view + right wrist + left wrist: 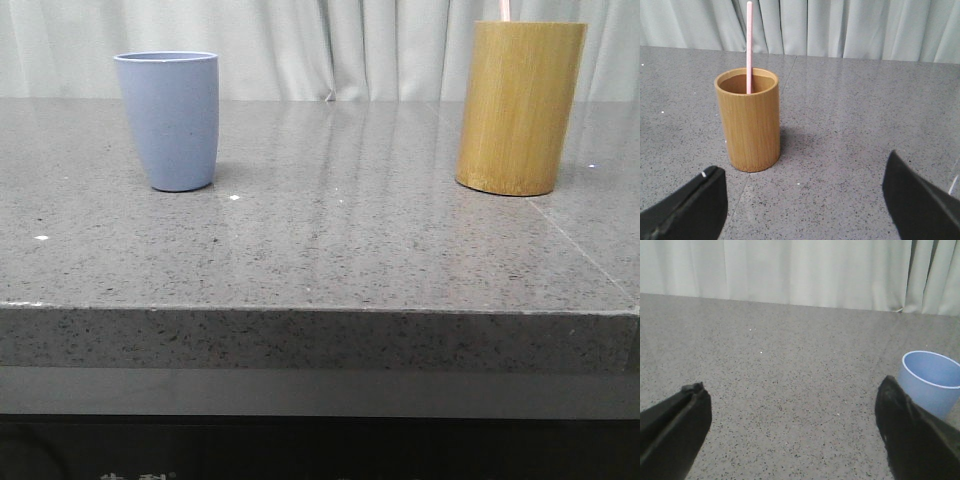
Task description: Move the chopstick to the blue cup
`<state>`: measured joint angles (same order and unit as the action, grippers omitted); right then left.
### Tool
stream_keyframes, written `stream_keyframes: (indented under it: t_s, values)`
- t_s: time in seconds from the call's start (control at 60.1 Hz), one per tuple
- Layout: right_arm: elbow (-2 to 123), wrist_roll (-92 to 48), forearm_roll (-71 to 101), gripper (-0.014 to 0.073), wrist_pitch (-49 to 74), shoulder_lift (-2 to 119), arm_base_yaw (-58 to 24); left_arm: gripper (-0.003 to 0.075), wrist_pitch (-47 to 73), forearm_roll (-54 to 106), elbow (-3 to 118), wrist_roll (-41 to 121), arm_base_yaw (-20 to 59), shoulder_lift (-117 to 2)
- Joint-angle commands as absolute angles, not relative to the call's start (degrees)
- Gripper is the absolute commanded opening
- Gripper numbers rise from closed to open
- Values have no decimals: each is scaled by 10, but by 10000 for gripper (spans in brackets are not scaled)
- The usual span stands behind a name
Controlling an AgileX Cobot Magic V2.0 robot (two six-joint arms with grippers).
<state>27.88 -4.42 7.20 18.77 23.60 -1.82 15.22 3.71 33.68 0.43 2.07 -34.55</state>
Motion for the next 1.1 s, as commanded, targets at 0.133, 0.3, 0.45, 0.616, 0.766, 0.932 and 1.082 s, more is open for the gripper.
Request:
stream_keyframes:
  t_s: [0.133,0.3,0.45,0.616,0.766,0.932,1.082]
  values:
    - [300,-44,73,643,138,244,-14,638,295,46,543,5,62,-514]
    - [300,-44,73,643,138,244,-14,638,431,56,700,5,118,-651]
    - [300,-44,73,643,138,244,-14,638,532,56,828,5,161,-774]
    - [300,-44,73,643,138,244,-14,638,591,56,940,5,183,-874]
    - [300,-44,73,643,138,244,-14,638,622,56,992,5,188,-931]
    - [300,-44,73,643,138,244,-14,638,629,56,1002,5,188,-970]
    - [300,-44,73,643,138,244,-14,638,614,56,1005,5,188,-1000]
